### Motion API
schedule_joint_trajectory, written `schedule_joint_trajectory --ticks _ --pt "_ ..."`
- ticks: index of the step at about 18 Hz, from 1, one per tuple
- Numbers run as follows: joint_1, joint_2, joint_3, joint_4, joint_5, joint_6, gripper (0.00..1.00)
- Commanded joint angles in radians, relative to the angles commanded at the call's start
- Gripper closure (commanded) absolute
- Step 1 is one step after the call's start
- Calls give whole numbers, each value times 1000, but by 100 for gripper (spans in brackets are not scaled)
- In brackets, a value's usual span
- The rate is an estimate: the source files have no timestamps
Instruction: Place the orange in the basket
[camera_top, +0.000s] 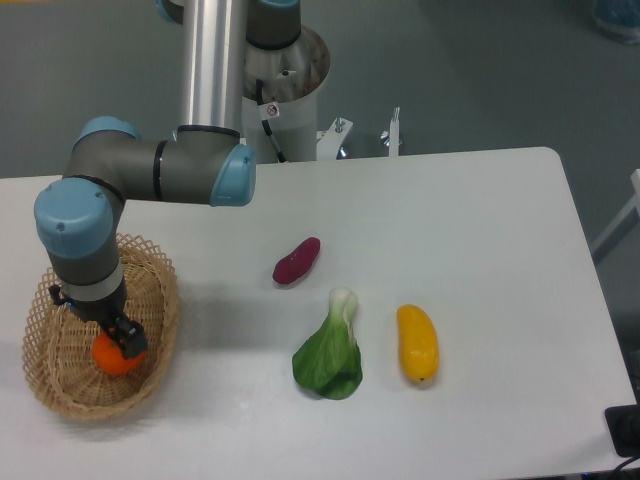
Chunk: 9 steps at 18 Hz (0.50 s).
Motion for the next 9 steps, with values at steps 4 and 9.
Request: schedule_joint_trajectory --ticks 4,9 --pt "0 11 5 2 0 2 0" --pt "2 20 3 2 2 -2 0"
